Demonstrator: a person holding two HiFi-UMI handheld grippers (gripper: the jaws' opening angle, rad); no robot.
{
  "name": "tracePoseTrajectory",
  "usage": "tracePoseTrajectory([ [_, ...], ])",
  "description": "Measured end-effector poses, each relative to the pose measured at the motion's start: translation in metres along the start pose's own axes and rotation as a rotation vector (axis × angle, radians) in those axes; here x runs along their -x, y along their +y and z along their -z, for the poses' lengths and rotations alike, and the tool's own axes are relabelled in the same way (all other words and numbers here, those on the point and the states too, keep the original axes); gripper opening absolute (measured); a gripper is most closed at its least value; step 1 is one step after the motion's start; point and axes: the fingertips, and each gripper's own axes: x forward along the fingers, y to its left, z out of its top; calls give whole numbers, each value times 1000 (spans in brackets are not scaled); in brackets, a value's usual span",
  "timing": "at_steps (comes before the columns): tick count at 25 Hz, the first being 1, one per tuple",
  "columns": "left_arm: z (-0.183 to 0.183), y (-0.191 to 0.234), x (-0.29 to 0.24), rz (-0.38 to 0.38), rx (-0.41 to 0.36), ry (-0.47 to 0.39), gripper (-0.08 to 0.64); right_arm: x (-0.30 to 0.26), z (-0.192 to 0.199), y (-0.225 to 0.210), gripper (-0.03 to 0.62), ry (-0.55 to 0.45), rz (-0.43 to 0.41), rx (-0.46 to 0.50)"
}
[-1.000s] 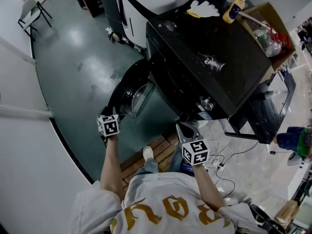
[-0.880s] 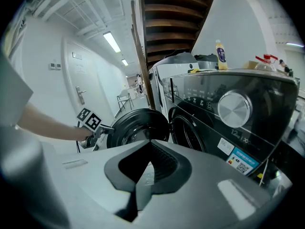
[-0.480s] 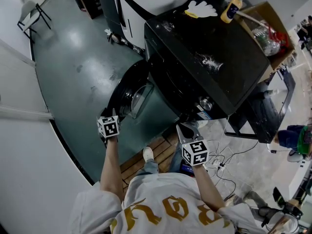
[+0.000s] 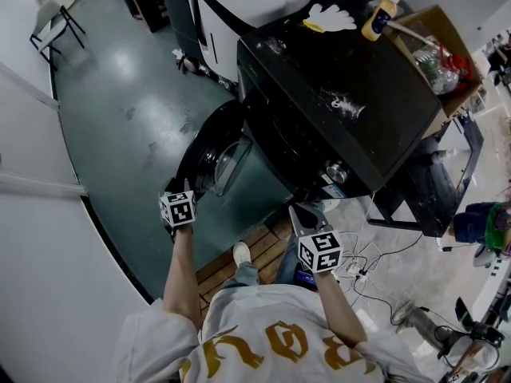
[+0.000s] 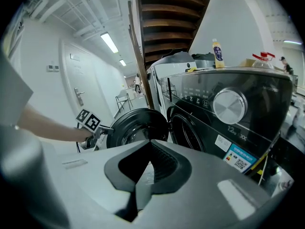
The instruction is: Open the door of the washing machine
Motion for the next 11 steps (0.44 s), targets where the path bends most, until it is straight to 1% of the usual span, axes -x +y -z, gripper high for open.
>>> tracePoseTrajectory([
  [5,0,1,0,-4,-1,-2,138,1,1,1,20,8,2,12],
  [8,-2,1,0,-1,-7,-15,138,3,-1,-1,20,-1,8,13],
  [11,-3,1,2,-3,-7,-7,138,4,-3,-3,20,-11,15,13],
])
